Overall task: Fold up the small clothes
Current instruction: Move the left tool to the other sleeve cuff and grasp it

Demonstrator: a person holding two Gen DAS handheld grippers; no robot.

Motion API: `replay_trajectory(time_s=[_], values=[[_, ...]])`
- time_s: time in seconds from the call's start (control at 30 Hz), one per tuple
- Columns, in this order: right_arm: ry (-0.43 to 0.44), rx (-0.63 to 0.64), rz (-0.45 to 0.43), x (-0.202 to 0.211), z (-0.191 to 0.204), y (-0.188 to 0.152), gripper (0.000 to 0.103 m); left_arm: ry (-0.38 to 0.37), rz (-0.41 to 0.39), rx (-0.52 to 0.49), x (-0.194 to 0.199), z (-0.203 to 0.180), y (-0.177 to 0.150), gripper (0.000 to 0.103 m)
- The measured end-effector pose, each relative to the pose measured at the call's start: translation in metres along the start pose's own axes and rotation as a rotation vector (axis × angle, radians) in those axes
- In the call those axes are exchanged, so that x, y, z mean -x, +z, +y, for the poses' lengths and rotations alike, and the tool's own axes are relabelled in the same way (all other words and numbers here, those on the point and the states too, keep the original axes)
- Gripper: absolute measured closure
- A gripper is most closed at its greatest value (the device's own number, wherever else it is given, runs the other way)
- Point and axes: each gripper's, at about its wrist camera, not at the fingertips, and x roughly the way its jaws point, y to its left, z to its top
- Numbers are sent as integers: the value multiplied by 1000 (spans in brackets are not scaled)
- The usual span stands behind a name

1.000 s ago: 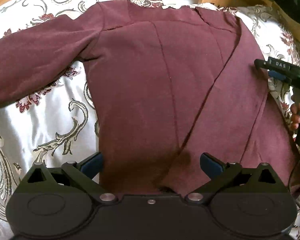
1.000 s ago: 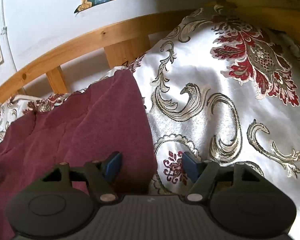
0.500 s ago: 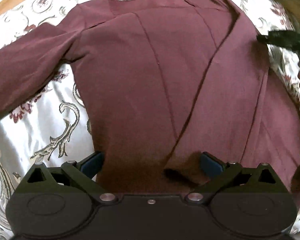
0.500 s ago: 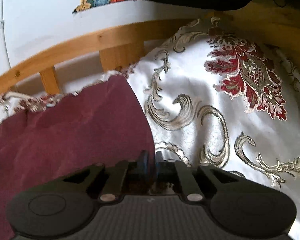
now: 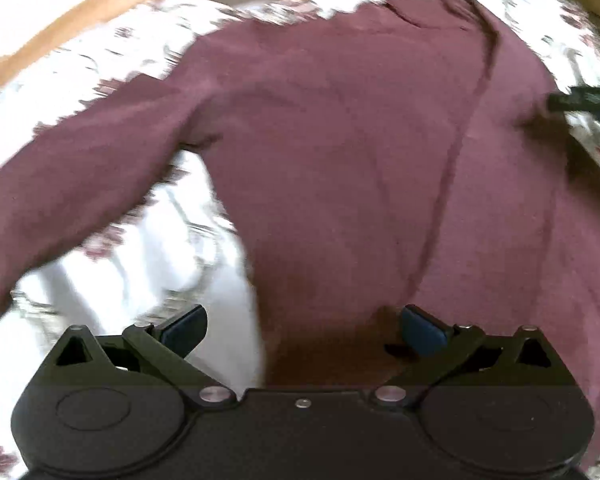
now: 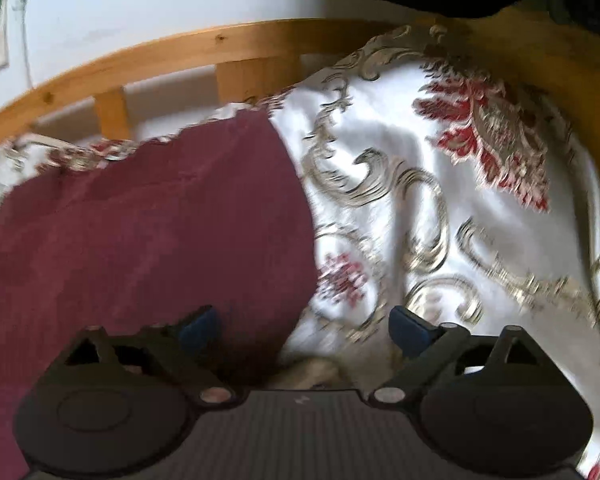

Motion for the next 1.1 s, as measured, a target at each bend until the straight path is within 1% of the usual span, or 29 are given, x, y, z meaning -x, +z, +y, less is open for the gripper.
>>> replay_trajectory(time_s=[0.07, 0.13, 0.23, 0.27, 0.33, 0.4, 0.43, 0.47, 0.5, 0.57, 0.63, 0.67, 0.7, 0.77, 0.8, 0.87, 0.93, 0.97, 1.0, 1.03, 1.1], values=[[28, 12, -14, 14, 7, -1, 1, 63, -43, 29, 10, 9, 1, 1], [56, 28, -32, 29, 14, -1, 0, 103, -86, 74, 21, 21, 2, 1], [94, 41, -36, 51, 25, -4, 0, 158, -142, 189, 46, 48, 0, 1], [103, 40, -36, 58, 27, -6, 0, 200, -168, 239, 56, 58, 0, 1], [110, 34, -32, 72, 32, -9, 0, 325, -227, 322, 78, 77, -6, 1], [109, 26, -47, 86, 33, -12, 0, 470, -275, 376, 99, 94, -15, 1], [111, 20, -59, 94, 34, -14, 0, 524, -292, 398, 109, 103, -18, 1], [116, 12, -66, 101, 34, -15, 0, 562, -309, 423, 120, 113, -22, 1], [125, -3, -72, 107, 33, -15, 0, 577, -325, 445, 130, 122, -26, 1], [145, -42, -85, 117, 28, -16, 0, 578, -360, 488, 148, 146, -31, 1], [176, -86, -95, 125, 24, -17, 0, 560, -366, 500, 160, 172, -32, 1], [197, -104, -98, 128, 22, -16, 0, 566, -360, 491, 165, 186, -33, 1], [213, -117, -99, 131, 21, -16, 0, 574, -352, 466, 167, 197, -34, 1], [233, -125, -103, 135, 21, -16, 0, 592, -328, 372, 163, 215, -37, 1], [237, -122, -106, 136, 21, -17, 0, 606, -308, 323, 161, 221, -39, 1], [237, -104, -106, 135, 25, -18, 0, 627, -294, 218, 156, 227, -44, 1], [223, -86, -101, 132, 27, -19, 0, 618, -263, 103, 145, 230, -47, 1], [217, -82, -95, 130, 29, -20, 0, 602, -225, 66, 138, 234, -47, 1], [214, -80, -87, 127, 29, -21, 0, 585, -193, 56, 132, 239, -47, 1], [214, -80, -79, 125, 29, -21, 0, 566, -166, 64, 127, 245, -45, 4], [213, -80, -68, 123, 29, -23, 0, 528, -130, 116, 122, 258, -44, 7]])
